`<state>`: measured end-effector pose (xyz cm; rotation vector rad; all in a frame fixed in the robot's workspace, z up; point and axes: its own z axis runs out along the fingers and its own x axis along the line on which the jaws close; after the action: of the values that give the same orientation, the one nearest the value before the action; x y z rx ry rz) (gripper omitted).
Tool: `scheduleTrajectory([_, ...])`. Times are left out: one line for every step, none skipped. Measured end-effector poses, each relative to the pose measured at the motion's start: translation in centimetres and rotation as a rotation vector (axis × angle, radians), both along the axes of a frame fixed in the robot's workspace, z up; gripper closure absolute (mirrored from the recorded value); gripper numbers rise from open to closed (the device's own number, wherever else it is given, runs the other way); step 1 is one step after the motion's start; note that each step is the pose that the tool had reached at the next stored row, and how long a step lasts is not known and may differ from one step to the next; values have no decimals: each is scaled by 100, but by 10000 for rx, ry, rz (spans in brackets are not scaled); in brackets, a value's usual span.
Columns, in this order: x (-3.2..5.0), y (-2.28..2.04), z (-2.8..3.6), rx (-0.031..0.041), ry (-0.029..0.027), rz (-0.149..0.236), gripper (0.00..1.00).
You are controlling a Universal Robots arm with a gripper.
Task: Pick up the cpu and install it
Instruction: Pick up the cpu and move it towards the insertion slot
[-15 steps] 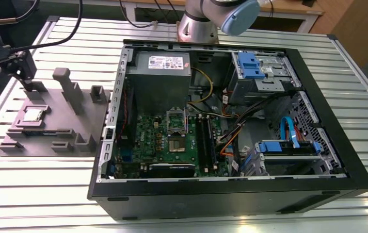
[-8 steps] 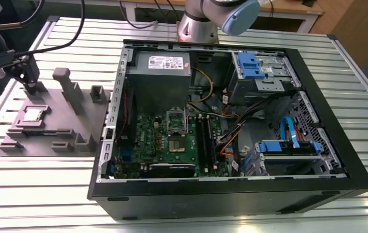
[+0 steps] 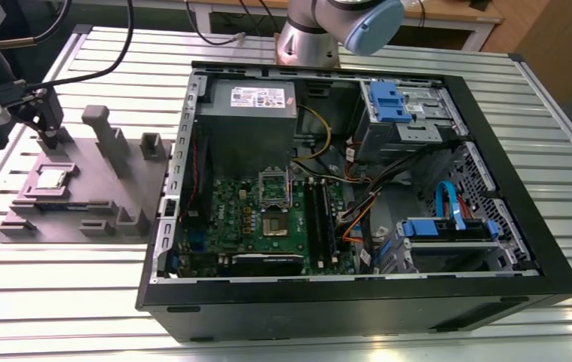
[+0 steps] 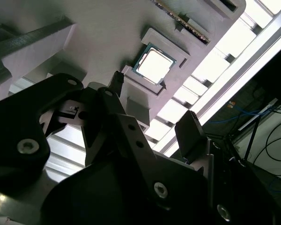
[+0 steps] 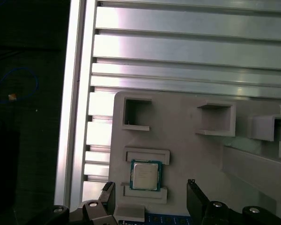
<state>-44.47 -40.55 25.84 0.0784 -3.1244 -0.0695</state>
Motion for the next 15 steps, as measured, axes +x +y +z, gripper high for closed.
scheduleTrajectory([0, 0, 0, 0, 0, 0, 29])
scheduleTrajectory([0, 0, 0, 0, 0, 0, 29])
scheduleTrajectory([0, 0, -1, 0, 0, 0, 29])
scheduleTrajectory([0, 0, -1, 0, 0, 0, 29])
scheduleTrajectory([0, 0, -3, 0, -1, 0, 29])
scheduleTrajectory([0, 0, -5, 1, -2, 0, 29])
scheduleTrajectory([1, -5, -9, 1, -2, 0, 29])
scheduleTrajectory([7, -9, -15, 2, -3, -8, 29])
scheduleTrajectory([16, -11, -22, 0, -1, -23, 29])
scheduleTrajectory([25, -12, -31, -1, 0, -33, 29])
scheduleTrajectory([37, -13, -45, -1, 0, -44, 29])
scheduleTrajectory([47, -13, -62, 1, 0, -59, 29])
scheduleTrajectory([54, -13, -81, 1, 0, -78, 29])
scheduleTrajectory([57, -13, -98, 0, 1, -119, 29])
scheduleTrajectory([57, -13, -116, 0, 1, -204, 29])
